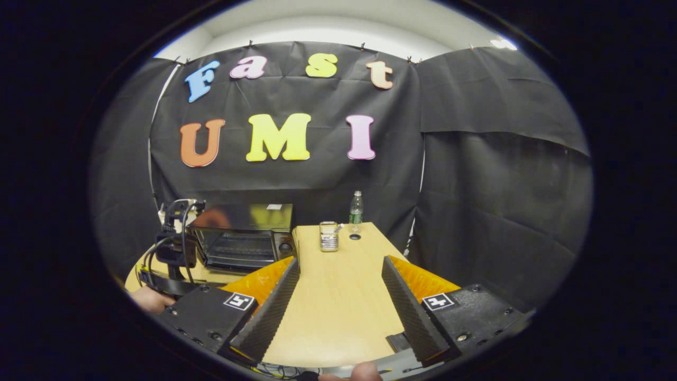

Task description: Open the electric oven with the left hand, put the food in, and close the electric oven.

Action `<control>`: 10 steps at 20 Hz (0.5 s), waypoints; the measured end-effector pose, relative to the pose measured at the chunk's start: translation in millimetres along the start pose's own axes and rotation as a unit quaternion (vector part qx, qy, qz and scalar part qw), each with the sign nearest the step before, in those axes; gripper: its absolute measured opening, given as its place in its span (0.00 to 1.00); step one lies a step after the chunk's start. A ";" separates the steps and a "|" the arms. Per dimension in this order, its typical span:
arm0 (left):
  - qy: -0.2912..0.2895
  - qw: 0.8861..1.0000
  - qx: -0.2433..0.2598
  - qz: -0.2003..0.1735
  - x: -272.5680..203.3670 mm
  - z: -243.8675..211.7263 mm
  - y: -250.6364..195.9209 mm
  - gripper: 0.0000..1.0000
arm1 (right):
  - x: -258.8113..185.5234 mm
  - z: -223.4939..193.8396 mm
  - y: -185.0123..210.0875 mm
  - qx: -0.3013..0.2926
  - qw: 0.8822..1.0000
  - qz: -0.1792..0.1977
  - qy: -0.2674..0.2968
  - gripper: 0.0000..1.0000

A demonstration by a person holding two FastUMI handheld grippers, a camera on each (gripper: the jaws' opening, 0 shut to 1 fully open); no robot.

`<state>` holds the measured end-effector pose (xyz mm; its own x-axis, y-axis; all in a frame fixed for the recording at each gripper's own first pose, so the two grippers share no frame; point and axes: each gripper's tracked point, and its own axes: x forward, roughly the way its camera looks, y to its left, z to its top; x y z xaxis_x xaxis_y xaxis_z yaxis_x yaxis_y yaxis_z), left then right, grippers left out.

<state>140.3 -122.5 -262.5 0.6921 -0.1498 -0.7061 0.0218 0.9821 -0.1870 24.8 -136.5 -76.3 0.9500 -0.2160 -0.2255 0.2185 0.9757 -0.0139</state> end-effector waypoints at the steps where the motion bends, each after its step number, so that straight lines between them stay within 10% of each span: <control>1: 0.016 1.000 -0.008 0.001 5.2 -9.1 3.7 0.94 | 0.0 0.8 0.9 -0.002 1.000 0.001 -0.001 0.99; 10: 0.078 0.997 0.000 0.016 24.9 -34.2 18.8 0.93 | 3.0 -10.6 5.1 -0.010 1.000 0.007 0.015 0.99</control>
<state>133.3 -111.6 -307.0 0.5717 -0.1334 -0.8095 0.0014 0.9868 -0.1617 26.4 -131.8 -87.3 0.9460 -0.2006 -0.2547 0.1995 0.9794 -0.0303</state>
